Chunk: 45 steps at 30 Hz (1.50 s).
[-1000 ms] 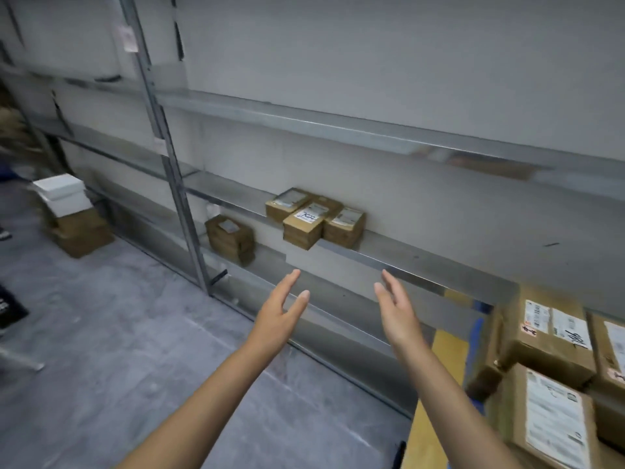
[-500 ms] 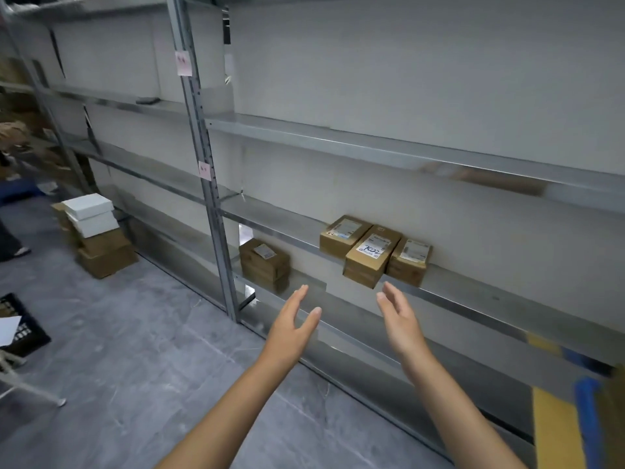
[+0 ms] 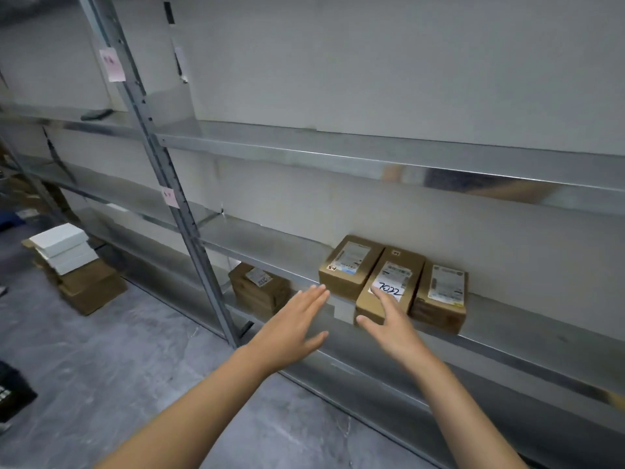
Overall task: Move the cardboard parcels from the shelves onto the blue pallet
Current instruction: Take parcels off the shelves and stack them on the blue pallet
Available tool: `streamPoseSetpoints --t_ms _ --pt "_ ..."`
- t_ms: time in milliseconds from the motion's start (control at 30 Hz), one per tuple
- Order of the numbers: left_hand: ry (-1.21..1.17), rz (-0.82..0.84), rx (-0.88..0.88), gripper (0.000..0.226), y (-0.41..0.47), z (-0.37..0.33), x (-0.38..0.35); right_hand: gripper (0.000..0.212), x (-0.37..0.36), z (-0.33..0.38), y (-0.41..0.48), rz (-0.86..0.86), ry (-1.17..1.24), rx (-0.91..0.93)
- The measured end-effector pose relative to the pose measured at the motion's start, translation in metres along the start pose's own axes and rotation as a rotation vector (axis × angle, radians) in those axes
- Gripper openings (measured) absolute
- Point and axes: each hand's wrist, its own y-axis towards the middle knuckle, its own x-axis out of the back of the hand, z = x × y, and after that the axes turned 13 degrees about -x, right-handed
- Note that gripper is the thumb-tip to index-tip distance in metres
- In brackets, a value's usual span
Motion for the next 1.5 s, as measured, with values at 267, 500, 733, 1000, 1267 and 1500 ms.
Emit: streamPoseSetpoints --t_ms 267,500,733,1000,1267,1500 --pt "0.077 0.056 -0.045 0.076 0.060 0.065 -0.022 0.072 -0.026 0.012 0.086 0.005 -0.080 -0.054" --pt "0.113 0.072 -0.123 0.074 0.112 0.137 -0.048 0.067 -0.050 0.015 0.147 -0.053 -0.075 -0.195" --pt "0.147 0.125 -0.241 0.079 0.182 0.210 -0.072 0.059 -0.076 0.027 0.204 -0.220 -0.134 -0.451" --pt "-0.192 0.121 -0.383 0.103 0.199 0.272 -0.072 0.051 -0.096 0.050 0.245 -0.186 0.155 -0.528" --pt "-0.425 0.434 -0.458 0.130 0.206 0.323 -0.086 0.034 -0.128 0.046 0.246 -0.291 0.408 -0.595" --pt "-1.008 0.286 -0.328 0.105 0.194 0.307 -0.100 0.062 -0.150 0.048 0.241 -0.406 0.606 -0.595"
